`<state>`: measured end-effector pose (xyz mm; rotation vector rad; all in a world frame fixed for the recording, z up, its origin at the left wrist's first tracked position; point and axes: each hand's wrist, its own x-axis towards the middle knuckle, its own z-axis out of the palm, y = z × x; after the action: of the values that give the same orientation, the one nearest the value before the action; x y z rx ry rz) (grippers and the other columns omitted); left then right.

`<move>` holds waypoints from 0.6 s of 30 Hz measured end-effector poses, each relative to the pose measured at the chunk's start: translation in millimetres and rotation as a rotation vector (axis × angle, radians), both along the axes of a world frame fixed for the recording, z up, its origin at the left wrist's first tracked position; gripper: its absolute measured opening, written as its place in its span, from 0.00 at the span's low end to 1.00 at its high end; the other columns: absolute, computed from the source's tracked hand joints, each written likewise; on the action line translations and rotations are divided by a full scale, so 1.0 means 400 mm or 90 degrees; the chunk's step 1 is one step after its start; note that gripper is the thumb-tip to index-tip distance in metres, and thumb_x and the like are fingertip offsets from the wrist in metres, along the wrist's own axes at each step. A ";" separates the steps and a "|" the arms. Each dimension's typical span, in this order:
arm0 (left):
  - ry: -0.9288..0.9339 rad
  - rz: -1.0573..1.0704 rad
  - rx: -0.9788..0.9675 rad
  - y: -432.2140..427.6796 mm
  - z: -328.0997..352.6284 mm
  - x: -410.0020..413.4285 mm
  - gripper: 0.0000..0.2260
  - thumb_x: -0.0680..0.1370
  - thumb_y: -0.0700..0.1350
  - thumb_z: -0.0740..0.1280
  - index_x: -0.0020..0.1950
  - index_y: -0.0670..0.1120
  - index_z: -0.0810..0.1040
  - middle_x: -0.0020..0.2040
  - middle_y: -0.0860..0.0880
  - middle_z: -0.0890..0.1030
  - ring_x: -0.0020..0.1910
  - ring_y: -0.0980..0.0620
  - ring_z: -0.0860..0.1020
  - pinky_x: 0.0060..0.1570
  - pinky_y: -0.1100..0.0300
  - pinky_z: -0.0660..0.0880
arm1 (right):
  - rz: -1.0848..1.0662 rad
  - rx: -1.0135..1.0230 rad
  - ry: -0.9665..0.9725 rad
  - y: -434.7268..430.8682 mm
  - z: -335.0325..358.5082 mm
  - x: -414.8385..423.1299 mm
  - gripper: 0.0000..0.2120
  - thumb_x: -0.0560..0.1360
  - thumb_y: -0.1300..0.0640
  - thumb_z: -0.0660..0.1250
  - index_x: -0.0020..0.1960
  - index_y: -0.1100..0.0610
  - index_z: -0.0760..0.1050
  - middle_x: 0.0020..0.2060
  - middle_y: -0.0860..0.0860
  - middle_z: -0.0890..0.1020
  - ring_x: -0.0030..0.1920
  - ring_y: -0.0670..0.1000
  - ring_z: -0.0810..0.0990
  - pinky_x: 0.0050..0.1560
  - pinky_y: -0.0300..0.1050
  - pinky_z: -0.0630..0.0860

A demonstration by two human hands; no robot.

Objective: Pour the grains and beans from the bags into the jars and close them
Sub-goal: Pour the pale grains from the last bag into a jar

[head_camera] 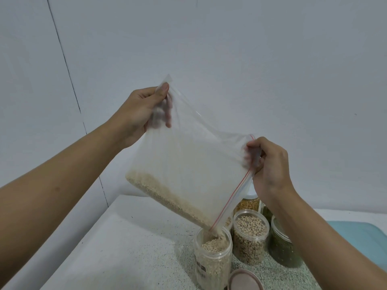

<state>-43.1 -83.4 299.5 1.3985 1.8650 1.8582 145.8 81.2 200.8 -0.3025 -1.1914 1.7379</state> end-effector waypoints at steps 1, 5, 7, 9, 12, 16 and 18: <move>0.003 0.000 -0.002 -0.001 0.002 0.001 0.18 0.84 0.55 0.63 0.42 0.44 0.78 0.36 0.44 0.78 0.32 0.45 0.78 0.49 0.45 0.64 | 0.000 0.001 -0.001 0.001 -0.001 -0.001 0.12 0.75 0.67 0.63 0.33 0.61 0.74 0.27 0.53 0.76 0.28 0.50 0.70 0.32 0.43 0.65; 0.010 0.004 -0.005 -0.002 0.008 0.003 0.17 0.84 0.55 0.63 0.43 0.44 0.78 0.37 0.43 0.78 0.32 0.45 0.78 0.49 0.45 0.65 | -0.004 -0.002 0.004 0.001 -0.001 -0.007 0.13 0.75 0.67 0.63 0.32 0.60 0.75 0.27 0.52 0.76 0.28 0.50 0.71 0.31 0.43 0.65; 0.010 0.007 -0.005 -0.004 0.011 0.000 0.17 0.84 0.55 0.63 0.44 0.43 0.78 0.37 0.43 0.78 0.32 0.45 0.78 0.49 0.45 0.66 | -0.004 -0.001 0.005 0.000 0.000 -0.014 0.12 0.75 0.67 0.64 0.33 0.60 0.75 0.27 0.52 0.76 0.28 0.50 0.71 0.32 0.43 0.66; 0.012 0.010 -0.006 -0.006 0.012 -0.002 0.17 0.84 0.55 0.63 0.45 0.42 0.78 0.38 0.43 0.78 0.32 0.45 0.78 0.49 0.46 0.66 | -0.003 -0.002 0.006 -0.002 0.001 -0.017 0.11 0.75 0.67 0.64 0.34 0.61 0.74 0.27 0.52 0.76 0.29 0.50 0.71 0.32 0.44 0.66; 0.017 0.013 -0.007 -0.009 0.011 -0.005 0.17 0.84 0.55 0.62 0.46 0.42 0.78 0.38 0.42 0.78 0.32 0.45 0.78 0.49 0.46 0.65 | 0.000 -0.006 0.010 -0.003 -0.001 -0.022 0.11 0.75 0.67 0.63 0.34 0.61 0.74 0.26 0.52 0.76 0.28 0.49 0.71 0.32 0.43 0.65; 0.016 0.013 -0.007 -0.013 0.009 -0.009 0.18 0.84 0.55 0.62 0.49 0.40 0.78 0.40 0.40 0.78 0.33 0.45 0.78 0.49 0.45 0.65 | 0.006 -0.005 0.007 -0.002 -0.010 -0.028 0.11 0.75 0.67 0.63 0.34 0.62 0.74 0.27 0.53 0.75 0.28 0.50 0.70 0.31 0.43 0.65; 0.013 0.013 -0.005 -0.014 0.008 -0.007 0.18 0.84 0.55 0.62 0.49 0.40 0.78 0.41 0.39 0.78 0.33 0.45 0.78 0.49 0.45 0.66 | 0.007 -0.005 0.008 -0.001 -0.014 -0.028 0.11 0.75 0.67 0.63 0.34 0.61 0.74 0.28 0.53 0.75 0.28 0.50 0.70 0.31 0.43 0.65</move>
<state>-45.9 -88.9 302.9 1.4072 1.9005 1.8507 134.8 80.7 195.4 -0.2905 -1.1799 1.7522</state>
